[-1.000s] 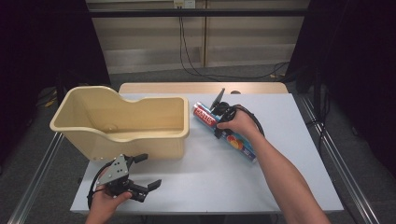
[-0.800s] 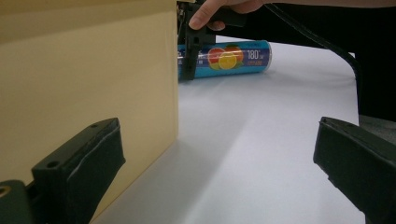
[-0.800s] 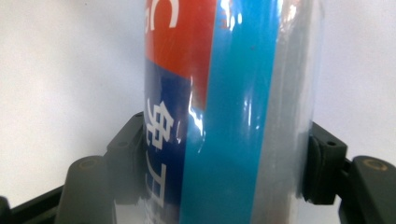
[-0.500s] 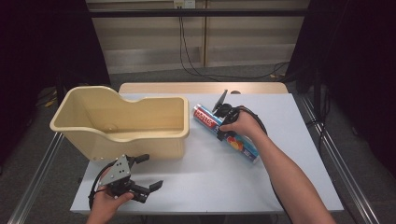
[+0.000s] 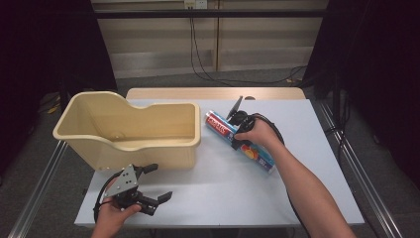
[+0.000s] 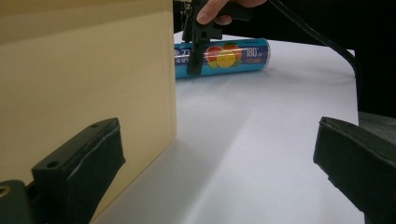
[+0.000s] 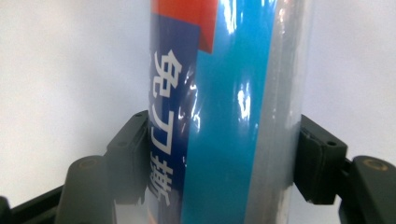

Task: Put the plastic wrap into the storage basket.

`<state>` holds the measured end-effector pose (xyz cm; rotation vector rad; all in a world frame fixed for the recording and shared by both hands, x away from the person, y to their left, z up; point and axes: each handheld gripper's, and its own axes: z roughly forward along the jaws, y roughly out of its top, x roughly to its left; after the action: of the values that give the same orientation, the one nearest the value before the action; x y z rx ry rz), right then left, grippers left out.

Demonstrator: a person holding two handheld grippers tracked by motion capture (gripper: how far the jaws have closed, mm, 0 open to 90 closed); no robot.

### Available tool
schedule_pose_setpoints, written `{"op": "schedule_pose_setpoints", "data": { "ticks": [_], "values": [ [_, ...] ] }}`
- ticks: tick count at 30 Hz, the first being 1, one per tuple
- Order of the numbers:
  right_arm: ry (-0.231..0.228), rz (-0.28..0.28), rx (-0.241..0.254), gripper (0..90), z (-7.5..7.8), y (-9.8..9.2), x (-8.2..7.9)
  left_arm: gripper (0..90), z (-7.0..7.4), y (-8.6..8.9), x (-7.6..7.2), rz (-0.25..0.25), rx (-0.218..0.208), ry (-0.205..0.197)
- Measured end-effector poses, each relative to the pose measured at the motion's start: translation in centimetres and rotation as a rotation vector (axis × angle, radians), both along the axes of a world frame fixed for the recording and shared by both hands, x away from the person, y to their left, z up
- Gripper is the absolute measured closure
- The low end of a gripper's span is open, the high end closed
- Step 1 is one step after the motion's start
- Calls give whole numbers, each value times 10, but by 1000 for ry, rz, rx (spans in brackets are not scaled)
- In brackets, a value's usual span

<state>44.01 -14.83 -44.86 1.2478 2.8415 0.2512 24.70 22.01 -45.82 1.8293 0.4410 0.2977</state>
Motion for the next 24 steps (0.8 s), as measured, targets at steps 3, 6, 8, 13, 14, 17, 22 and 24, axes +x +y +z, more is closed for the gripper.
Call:
{"op": "schedule_pose_setpoints", "data": {
  "ticks": [3,6,8,13,14,17,22,24],
  "values": [
    [-5,-1,-2,310,1,1,-2,16,1,0,0,-1,-1,-1],
    [-13,5,-9,309,0,1,-3,15,0,-1,0,-3,2,2],
    [-10,4,-15,310,1,2,-3,15,0,-1,-1,-4,2,1],
    [16,-24,-5,319,2,1,-1,15,0,-1,0,-1,0,1],
    [32,-32,-10,319,3,1,0,15,0,0,0,0,-1,1],
    [49,-28,-26,320,5,-1,1,15,1,1,0,1,-6,1],
    [39,-37,-17,321,15,-8,3,15,0,0,0,1,-3,2],
    [38,-31,-15,322,19,-11,4,15,1,0,0,-1,-9,2]
  ]
}}
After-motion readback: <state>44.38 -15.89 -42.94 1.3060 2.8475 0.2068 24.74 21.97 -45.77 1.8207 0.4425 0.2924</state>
